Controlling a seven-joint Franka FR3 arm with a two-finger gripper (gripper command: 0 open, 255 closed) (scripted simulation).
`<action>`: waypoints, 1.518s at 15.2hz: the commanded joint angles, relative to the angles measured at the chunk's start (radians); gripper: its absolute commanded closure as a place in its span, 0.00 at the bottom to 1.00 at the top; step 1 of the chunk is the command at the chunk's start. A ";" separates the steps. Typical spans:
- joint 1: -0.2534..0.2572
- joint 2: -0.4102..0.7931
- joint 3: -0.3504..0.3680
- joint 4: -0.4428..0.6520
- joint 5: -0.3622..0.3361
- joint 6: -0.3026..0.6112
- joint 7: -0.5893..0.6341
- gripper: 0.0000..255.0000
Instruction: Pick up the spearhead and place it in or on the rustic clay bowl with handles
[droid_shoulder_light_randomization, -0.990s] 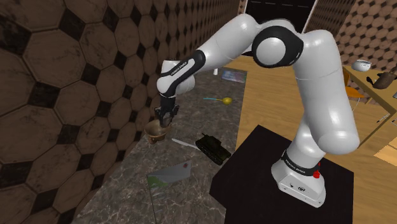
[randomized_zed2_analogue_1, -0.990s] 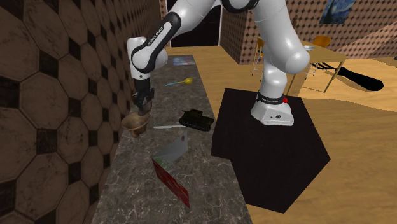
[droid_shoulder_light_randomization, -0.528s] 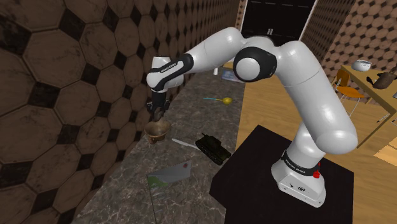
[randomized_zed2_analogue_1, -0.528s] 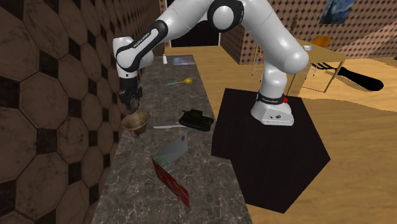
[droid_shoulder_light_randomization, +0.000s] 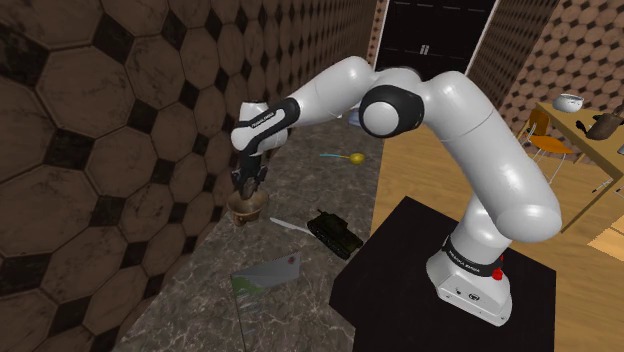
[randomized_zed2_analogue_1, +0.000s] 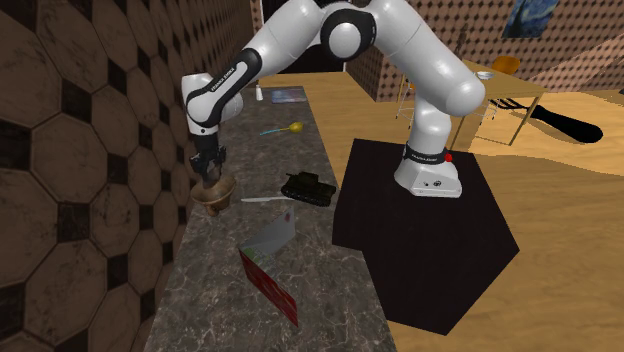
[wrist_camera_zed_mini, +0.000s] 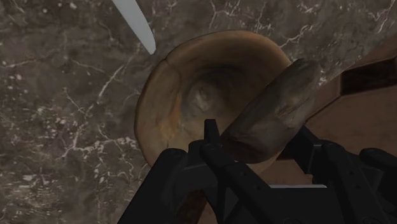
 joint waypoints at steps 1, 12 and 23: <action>-0.003 0.024 0.003 0.016 0.002 0.009 -0.003 1.00; -0.006 0.062 0.008 0.031 0.007 0.031 -0.009 1.00; -0.008 -0.036 -0.006 -0.010 -0.005 -0.028 -0.006 0.00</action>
